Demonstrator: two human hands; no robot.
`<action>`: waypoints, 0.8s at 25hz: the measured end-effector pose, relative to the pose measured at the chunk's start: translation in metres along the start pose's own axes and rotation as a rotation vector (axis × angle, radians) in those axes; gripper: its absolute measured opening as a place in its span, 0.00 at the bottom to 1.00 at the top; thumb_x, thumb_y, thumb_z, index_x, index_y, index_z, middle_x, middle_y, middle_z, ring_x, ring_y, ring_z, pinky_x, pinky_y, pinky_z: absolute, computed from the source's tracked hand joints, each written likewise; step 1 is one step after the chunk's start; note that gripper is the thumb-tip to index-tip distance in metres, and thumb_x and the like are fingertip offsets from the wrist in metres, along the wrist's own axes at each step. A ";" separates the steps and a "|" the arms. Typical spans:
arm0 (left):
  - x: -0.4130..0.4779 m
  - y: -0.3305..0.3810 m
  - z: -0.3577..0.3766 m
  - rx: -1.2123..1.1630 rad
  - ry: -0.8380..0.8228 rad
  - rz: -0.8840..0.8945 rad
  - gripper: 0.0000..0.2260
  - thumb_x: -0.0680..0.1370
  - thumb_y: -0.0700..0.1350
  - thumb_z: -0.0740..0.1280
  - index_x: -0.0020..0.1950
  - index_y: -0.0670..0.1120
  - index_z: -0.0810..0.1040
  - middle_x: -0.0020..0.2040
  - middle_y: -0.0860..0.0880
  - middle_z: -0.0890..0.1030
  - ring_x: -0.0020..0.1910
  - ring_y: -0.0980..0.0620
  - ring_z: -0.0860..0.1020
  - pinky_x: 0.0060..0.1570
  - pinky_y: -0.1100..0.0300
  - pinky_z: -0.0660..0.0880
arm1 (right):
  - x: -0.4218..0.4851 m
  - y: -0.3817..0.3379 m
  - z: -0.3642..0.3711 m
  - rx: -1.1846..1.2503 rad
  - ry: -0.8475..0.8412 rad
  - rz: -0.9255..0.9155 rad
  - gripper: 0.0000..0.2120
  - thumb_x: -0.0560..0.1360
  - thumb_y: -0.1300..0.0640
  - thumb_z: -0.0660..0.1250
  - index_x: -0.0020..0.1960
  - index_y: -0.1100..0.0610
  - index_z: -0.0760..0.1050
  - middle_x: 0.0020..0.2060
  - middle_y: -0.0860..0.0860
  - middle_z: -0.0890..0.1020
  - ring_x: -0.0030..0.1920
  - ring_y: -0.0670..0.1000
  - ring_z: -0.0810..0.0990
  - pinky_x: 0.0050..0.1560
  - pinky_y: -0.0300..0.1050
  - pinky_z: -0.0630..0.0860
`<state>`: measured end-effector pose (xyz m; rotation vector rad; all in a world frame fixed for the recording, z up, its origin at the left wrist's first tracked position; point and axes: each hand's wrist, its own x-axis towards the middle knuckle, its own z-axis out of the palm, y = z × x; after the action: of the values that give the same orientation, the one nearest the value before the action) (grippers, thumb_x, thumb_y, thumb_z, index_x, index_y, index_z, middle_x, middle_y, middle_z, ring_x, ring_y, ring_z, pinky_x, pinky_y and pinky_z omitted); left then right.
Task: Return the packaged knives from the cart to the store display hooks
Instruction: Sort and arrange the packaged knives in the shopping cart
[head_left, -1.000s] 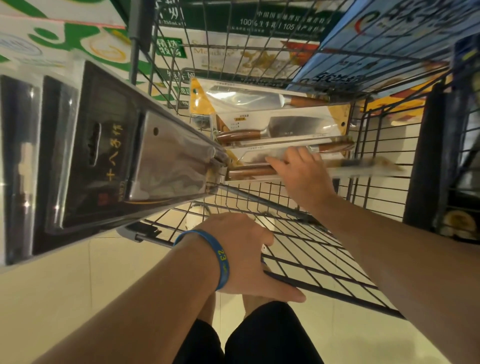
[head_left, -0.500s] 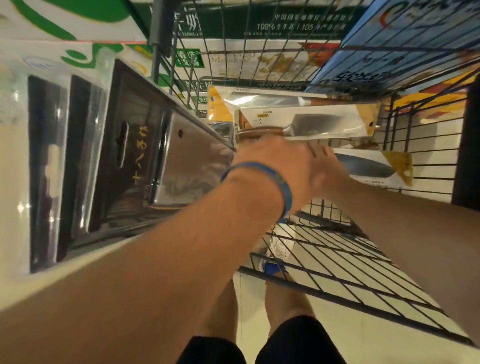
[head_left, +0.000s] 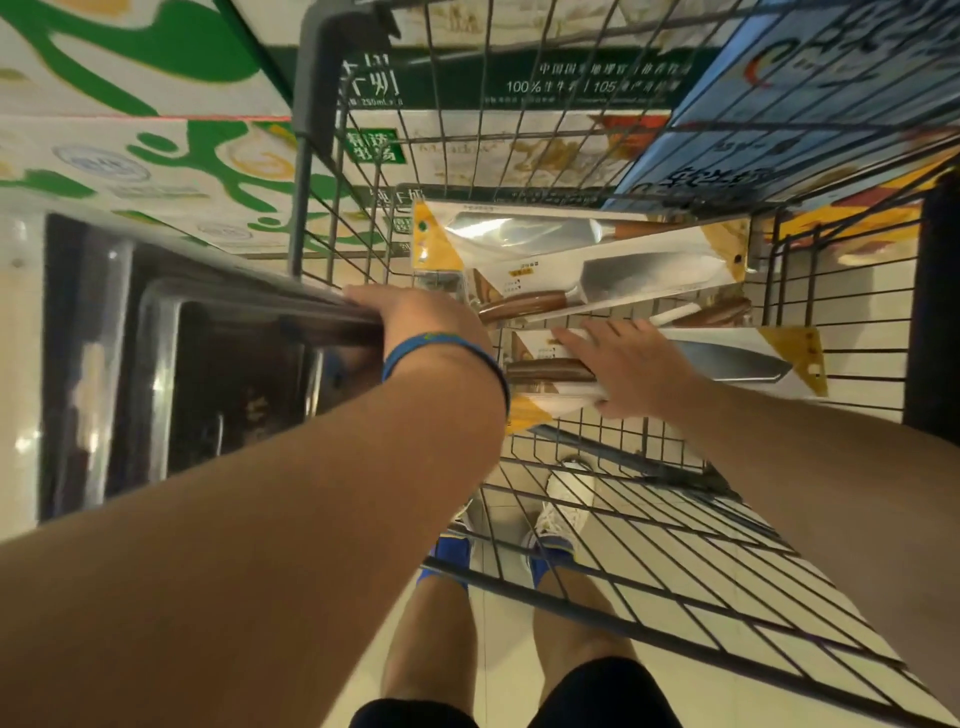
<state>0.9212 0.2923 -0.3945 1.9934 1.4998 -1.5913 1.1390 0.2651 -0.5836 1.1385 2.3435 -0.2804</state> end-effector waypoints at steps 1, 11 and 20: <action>0.001 0.000 0.002 0.017 0.007 0.004 0.10 0.80 0.37 0.59 0.40 0.36 0.63 0.48 0.37 0.77 0.56 0.36 0.77 0.59 0.32 0.69 | -0.001 0.000 -0.001 -0.014 0.016 0.014 0.60 0.62 0.38 0.80 0.81 0.51 0.50 0.67 0.59 0.74 0.61 0.60 0.78 0.61 0.59 0.76; 0.011 0.002 0.022 0.060 0.094 0.014 0.17 0.81 0.45 0.58 0.69 0.43 0.71 0.65 0.40 0.74 0.65 0.36 0.71 0.66 0.35 0.64 | 0.005 -0.004 -0.005 -0.026 0.073 0.104 0.55 0.68 0.41 0.78 0.83 0.53 0.49 0.66 0.63 0.73 0.61 0.63 0.75 0.65 0.62 0.72; 0.008 0.014 0.020 0.171 0.107 0.036 0.15 0.81 0.43 0.57 0.65 0.40 0.72 0.59 0.38 0.76 0.60 0.37 0.73 0.65 0.33 0.65 | 0.041 -0.007 -0.075 0.334 0.153 0.164 0.58 0.63 0.41 0.80 0.82 0.50 0.50 0.70 0.57 0.69 0.66 0.59 0.70 0.67 0.58 0.70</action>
<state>0.9188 0.2771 -0.4149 2.2166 1.3960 -1.6748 1.0856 0.3180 -0.5429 1.5510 2.3736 -0.5584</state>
